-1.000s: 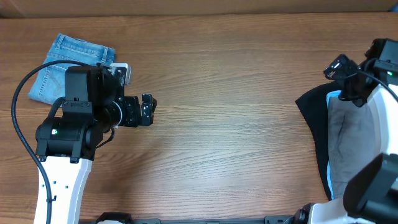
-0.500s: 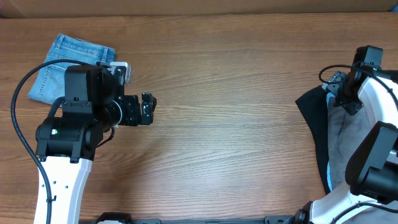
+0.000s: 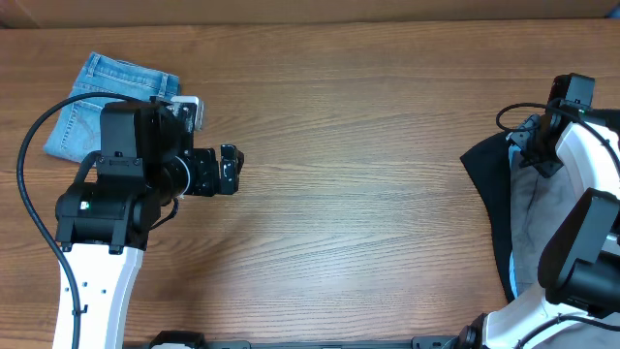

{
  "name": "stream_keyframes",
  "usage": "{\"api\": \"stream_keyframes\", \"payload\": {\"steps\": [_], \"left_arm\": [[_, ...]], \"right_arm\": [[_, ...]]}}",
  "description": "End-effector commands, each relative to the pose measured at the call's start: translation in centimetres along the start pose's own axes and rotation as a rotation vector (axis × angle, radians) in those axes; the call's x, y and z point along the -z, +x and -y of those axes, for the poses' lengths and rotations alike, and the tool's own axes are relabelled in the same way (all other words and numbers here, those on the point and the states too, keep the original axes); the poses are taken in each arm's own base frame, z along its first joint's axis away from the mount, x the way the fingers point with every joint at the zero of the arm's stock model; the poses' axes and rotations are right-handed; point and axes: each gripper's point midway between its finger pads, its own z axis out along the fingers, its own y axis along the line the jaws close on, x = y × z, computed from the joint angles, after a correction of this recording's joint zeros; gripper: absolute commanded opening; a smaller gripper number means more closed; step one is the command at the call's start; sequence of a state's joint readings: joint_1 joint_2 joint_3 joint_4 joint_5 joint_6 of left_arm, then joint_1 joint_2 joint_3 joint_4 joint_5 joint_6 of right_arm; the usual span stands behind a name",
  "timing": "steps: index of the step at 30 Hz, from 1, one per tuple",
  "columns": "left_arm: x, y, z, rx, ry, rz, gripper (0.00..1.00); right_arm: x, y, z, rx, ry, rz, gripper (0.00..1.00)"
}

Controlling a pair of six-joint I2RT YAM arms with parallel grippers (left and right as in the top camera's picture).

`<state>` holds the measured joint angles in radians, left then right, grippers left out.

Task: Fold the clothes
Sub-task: 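Lower the right gripper and grasp the grey shorts waistband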

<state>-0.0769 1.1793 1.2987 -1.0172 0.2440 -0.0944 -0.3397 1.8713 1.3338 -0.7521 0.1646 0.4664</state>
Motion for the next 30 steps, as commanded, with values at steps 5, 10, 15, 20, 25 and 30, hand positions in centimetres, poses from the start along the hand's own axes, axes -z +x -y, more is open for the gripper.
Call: {"api": "stream_keyframes", "payload": {"steps": [5,10,15,20,25,30], "left_arm": [[0.5,-0.9,0.4,-0.032,0.013,0.026,1.0],[0.5,-0.9,0.4,-0.033,0.013,0.025,1.0],[0.5,-0.9,0.4,-0.032,0.013,0.025,1.0],[0.5,-0.9,0.4,-0.032,0.013,0.025,1.0],[0.5,-0.9,0.4,-0.032,0.013,0.025,1.0],[0.5,-0.9,0.4,-0.032,0.014,0.025,1.0]], "right_arm": [[-1.3,1.3,0.7,-0.023,0.037,-0.035,0.6],[-2.4,2.1,0.4,-0.016,0.03,-0.068,0.56],[-3.1,2.4,0.5,-0.014,0.037,-0.078,0.45],[-3.9,2.7,0.5,-0.017,0.028,-0.065,0.47],[-4.0,2.7,0.5,-0.017,0.024,-0.056,0.63],[-4.1,2.6,0.4,-0.018,0.022,-0.053,0.6]]}}
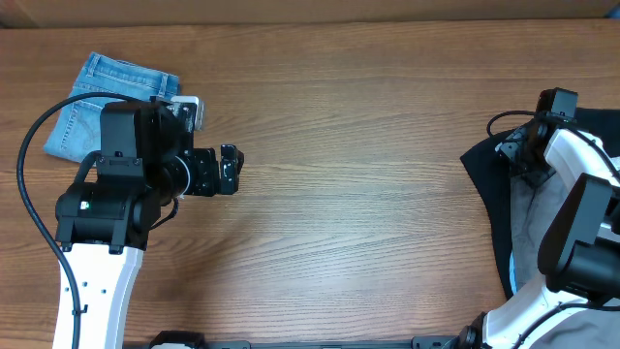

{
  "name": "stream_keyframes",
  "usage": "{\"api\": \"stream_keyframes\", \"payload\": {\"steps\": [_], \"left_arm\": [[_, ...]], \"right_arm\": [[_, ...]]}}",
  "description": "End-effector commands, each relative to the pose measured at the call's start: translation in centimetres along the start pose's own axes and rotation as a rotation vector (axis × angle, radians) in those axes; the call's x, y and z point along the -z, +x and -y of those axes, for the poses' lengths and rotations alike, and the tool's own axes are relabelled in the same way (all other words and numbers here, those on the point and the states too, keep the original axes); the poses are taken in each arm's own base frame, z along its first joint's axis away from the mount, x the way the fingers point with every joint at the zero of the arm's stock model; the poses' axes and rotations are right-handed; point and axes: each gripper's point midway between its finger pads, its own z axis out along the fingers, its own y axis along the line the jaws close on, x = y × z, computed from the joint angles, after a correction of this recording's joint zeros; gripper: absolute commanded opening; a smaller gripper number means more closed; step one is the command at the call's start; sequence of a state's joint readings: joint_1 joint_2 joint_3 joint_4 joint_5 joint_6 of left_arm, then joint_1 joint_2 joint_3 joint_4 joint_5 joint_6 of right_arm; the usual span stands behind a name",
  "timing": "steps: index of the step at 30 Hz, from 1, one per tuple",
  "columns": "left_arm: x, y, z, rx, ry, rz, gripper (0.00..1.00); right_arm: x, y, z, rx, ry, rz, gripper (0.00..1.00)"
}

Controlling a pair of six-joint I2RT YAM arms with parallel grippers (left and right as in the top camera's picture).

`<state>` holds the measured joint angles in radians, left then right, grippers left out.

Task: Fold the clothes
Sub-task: 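Lower the right gripper and grasp the grey shorts waistband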

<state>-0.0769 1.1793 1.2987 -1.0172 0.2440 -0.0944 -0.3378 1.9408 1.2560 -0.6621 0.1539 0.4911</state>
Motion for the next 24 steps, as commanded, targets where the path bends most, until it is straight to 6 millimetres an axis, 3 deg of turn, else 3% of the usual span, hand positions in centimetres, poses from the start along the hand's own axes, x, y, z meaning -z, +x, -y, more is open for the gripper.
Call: {"api": "stream_keyframes", "payload": {"steps": [1,6,12,15,17,19,24], "left_arm": [[0.5,-0.9,0.4,-0.032,0.014,0.025,1.0],[0.5,-0.9,0.4,-0.032,0.014,0.024,1.0],[0.5,-0.9,0.4,-0.032,0.014,0.024,1.0],[0.5,-0.9,0.4,-0.032,0.014,0.025,1.0],[0.5,-0.9,0.4,-0.032,0.014,0.024,1.0],[0.5,-0.9,0.4,-0.032,0.013,0.024,1.0],[0.5,-0.9,0.4,-0.032,0.014,0.024,1.0]], "right_arm": [[-0.2,0.1,-0.1,-0.003,0.002,0.001,0.51],[-0.2,0.1,0.2,-0.005,0.011,0.003,0.26],[-0.2,-0.1,0.6,-0.006,0.035,0.013,0.2],[0.1,-0.2,0.5,-0.006,0.031,0.01,0.11],[0.8,-0.6,0.2,-0.006,0.022,0.011,0.04],[1.9,-1.2,-0.1,-0.007,0.01,0.019,0.04],[6.5,-3.8,-1.3,0.03,-0.054,0.094,0.04]]}}
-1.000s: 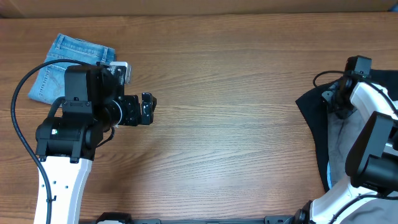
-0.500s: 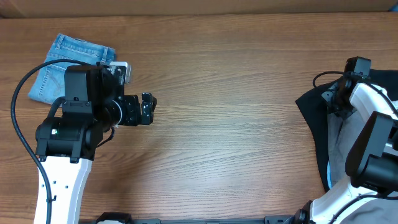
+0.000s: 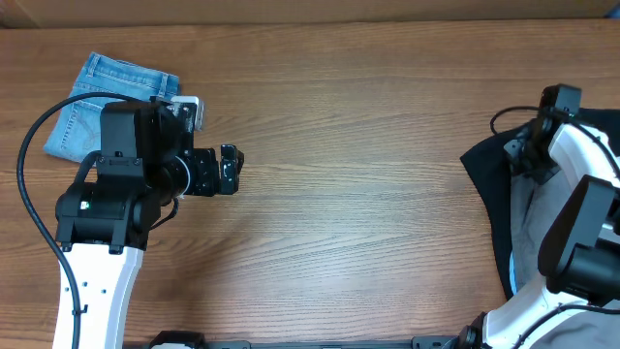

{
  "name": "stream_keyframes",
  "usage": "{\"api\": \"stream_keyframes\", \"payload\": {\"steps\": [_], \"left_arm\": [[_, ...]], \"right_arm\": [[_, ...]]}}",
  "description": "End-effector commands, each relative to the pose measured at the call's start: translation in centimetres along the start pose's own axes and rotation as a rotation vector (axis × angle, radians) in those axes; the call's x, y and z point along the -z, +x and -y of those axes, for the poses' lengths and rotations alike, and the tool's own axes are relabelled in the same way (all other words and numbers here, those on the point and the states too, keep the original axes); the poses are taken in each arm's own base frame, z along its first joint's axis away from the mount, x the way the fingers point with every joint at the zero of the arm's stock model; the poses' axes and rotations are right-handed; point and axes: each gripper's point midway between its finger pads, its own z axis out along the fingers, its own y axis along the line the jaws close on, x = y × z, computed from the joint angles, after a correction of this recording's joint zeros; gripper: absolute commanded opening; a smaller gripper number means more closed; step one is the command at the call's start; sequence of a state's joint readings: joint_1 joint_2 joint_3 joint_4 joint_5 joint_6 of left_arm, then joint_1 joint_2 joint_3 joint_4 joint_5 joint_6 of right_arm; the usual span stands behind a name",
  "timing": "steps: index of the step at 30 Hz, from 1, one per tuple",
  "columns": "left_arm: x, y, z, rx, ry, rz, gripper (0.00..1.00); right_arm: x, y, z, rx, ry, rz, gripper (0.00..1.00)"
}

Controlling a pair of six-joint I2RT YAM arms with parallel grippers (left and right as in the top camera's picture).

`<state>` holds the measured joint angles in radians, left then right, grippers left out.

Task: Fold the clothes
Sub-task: 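Lower the right gripper and grasp the grey shorts waistband, then lift the grey shorts with the right gripper and drop them mid-table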

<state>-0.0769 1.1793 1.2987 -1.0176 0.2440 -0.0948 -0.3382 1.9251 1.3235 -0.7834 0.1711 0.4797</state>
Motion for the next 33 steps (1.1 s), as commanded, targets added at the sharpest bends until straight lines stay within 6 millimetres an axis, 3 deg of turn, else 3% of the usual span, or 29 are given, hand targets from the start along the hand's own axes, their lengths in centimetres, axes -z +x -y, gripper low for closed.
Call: {"api": "stream_keyframes", "payload": {"steps": [1,9,12,15,18,21,23,28,30,31,33], "left_arm": [[0.5,-0.9,0.4,-0.033,0.014,0.025,1.0],[0.5,-0.9,0.6,-0.032,0.028,0.024,1.0],[0.6,-0.8,0.9,-0.032,0.041,0.024,1.0],[1.0,-1.1,1.1,-0.018,0.047,0.032,1.0],[2.0,-2.2,1.3,-0.012,0.049,0.068,1.0],[4.0,-4.3,1.8,-0.031,0.043,0.141,1.0],[5.9,-5.9,1.9,-0.043,0.018,0.203,1.0],[11.8,-9.3,1.4,-0.056,-0.1,0.356,1.0],[14.2,-10.2,0.8,-0.052,-0.163,0.412,1.0],[15.5,-10.6,0.5,-0.048,-0.2,0.442,1.0],[17.5,-11.2,-0.1,-0.045,-0.259,0.489,1.0]], "right_arm": [[5.6,-3.8,-1.7,0.019,-0.097,0.136,0.04],[16.2,-8.5,-3.6,0.048,-0.238,0.326,0.04],[22.3,-9.8,-5.7,0.116,-0.385,0.401,0.04],[27.3,-9.5,-7.9,0.164,-0.513,0.434,0.04],[31.7,-7.4,-11.3,0.266,-0.641,0.441,0.04],[34.7,-3.6,-15.2,0.376,-0.724,0.437,0.04],[36.1,0.1,-18.2,0.469,-0.784,0.414,0.04],[38.5,12.4,-24.8,0.736,-0.914,0.303,0.04],[39.2,18.7,-26.7,0.866,-0.962,0.243,0.04],[39.5,21.4,-27.3,0.925,-0.979,0.221,0.09],[39.6,26.3,-28.1,1.034,-0.989,0.188,0.59]]}}
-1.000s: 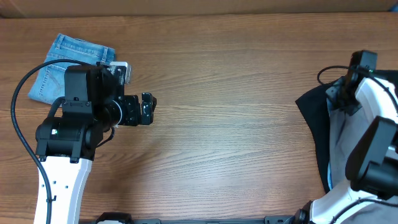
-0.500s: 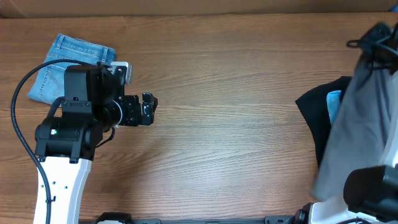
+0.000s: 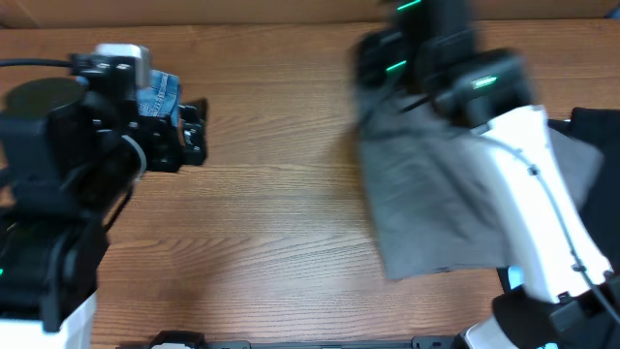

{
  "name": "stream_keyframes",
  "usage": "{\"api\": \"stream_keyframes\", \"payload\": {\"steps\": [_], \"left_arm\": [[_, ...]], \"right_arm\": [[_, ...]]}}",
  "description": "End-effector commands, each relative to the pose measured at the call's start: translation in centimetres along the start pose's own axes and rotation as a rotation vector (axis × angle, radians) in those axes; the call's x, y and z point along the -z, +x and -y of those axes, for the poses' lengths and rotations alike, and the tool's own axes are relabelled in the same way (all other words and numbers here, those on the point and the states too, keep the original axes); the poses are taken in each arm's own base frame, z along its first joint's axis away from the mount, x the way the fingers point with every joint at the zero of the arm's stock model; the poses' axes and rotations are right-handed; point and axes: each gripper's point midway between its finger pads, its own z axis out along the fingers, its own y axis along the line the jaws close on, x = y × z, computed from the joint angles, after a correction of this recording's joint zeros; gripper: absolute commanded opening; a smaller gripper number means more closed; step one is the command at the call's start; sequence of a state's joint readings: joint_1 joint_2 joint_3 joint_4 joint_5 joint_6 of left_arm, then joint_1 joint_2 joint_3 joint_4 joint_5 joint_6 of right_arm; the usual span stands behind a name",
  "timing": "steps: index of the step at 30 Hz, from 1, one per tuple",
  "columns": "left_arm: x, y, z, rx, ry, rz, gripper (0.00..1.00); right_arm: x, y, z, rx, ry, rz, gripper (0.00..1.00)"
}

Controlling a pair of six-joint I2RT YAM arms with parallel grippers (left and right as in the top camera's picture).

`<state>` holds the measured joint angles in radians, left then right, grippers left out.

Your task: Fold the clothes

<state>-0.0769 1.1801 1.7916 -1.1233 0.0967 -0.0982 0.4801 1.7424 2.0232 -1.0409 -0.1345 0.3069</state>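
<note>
The frame is motion-blurred. A grey garment (image 3: 436,194) hangs spread over the middle-right of the table, its top edge gathered under my right gripper (image 3: 380,73), which appears shut on it. The right arm (image 3: 533,184) crosses over the cloth from the lower right. My left gripper (image 3: 197,132) is at the left, raised close to the camera, fingers apart and holding nothing. Folded blue jeans (image 3: 158,94) show only as a small patch behind the left arm.
A dark garment (image 3: 593,124) lies at the table's right edge behind the grey cloth. The wooden table (image 3: 281,213) shows bare wood between the two arms. The left arm's black body (image 3: 58,165) fills the left side.
My right gripper was at the right edge over the dark and grey pile; now it is near the top centre with the grey garment hanging from it. The left arm now sits higher and further left.
At first my right gripper was at the far right on the edge of the dark and grey clothes, shifting slightly there across the earlier moments while the left arm stayed still beside the folded jeans. Now the grey garment is out over the table's middle-right.
</note>
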Motion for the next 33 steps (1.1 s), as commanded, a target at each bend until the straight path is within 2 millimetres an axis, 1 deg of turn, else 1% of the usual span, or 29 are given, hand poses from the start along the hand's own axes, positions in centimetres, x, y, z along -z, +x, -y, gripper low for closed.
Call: {"api": "stream_keyframes", "payload": {"steps": [1,2,3,4,6,7,8,10,12,13,15,16,19,20,22,24,26,27,28,30,33], "left_arm": [[3.5,-2.9,-2.7,-0.007,-0.177,0.114,1.0],[4.2,-3.3,-2.8,-0.007,-0.187,0.13,1.0],[4.6,-3.6,-2.8,-0.007,-0.19,0.142,1.0],[5.0,-3.8,-2.7,-0.007,-0.189,0.154,1.0],[5.4,-4.0,-2.7,-0.007,-0.188,0.166,1.0],[5.4,-4.0,-2.6,-0.006,-0.187,0.167,1.0],[5.4,-4.0,-2.6,-0.006,-0.186,0.165,1.0],[5.3,-3.8,-2.3,-0.008,-0.167,0.156,1.0],[4.7,-3.6,-1.8,-0.01,-0.135,0.138,1.0],[4.1,-3.4,-1.2,-0.012,-0.1,0.12,1.0],[2.4,-3.0,-0.2,-0.025,-0.031,0.07,1.0],[1.4,-2.6,0.2,-0.029,-0.003,0.041,1.0],[-2.9,-1.0,1.6,-0.029,0.096,-0.089,1.0],[-4.2,-0.4,2.2,-0.039,0.129,-0.127,1.0],[-7.6,0.9,3.6,-0.076,0.198,-0.214,1.0],[-11.1,2.5,4.8,-0.118,0.24,-0.293,1.0],[-15.0,4.5,5.7,-0.139,0.262,-0.371,1.0],[-16.5,5.2,6.1,-0.143,0.269,-0.399,1.0],[-18.5,6.3,6.5,-0.145,0.276,-0.434,1.0],[-22.1,8.2,7.2,-0.147,0.294,-0.483,1.0],[-26.7,10.5,8.0,-0.137,0.322,-0.517,1.0]], "right_arm": [[-1.6,3.8,-7.5,0.159,-0.093,-0.067,0.66],[-1.9,4.4,-8.1,0.18,-0.066,-0.069,0.69],[-2.1,4.7,-8.2,0.195,-0.037,-0.06,0.76],[-2.1,4.6,-8.1,0.203,-0.008,-0.046,0.81],[-1.8,3.9,-7.3,0.191,0.049,-0.011,0.84],[-1.4,3.4,-6.6,0.17,0.069,0.004,0.88],[-0.9,2.9,-5.9,0.146,0.084,0.019,0.88],[0.4,1.6,-4.4,0.111,0.104,0.049,0.88],[2.5,0.0,-2.6,0.068,0.125,0.098,0.89],[3.6,-0.7,-1.7,0.043,0.136,0.125,0.9],[6.7,-2.4,0.4,-0.019,0.158,0.195,0.9],[8.0,-3.0,1.2,-0.05,0.166,0.224,0.9],[12.9,-4.4,3.1,-0.113,0.15,0.314,0.9],[14.1,-4.6,3.4,-0.125,0.141,0.335,0.9],[16.7,-4.9,4.1,-0.143,0.126,0.376,0.9],[18.7,-4.8,4.6,-0.156,0.122,0.405,0.89],[20.2,-4.4,5.0,-0.166,0.129,0.419,0.89],[20.6,-4.1,5.1,-0.169,0.133,0.421,0.89],[21.0,-3.7,5.1,-0.17,0.136,0.415,0.89],[21.2,-3.0,5.2,-0.175,0.143,0.394,0.89],[20.8,-1.8,5.6,-0.186,0.162,0.345,0.89]]}}
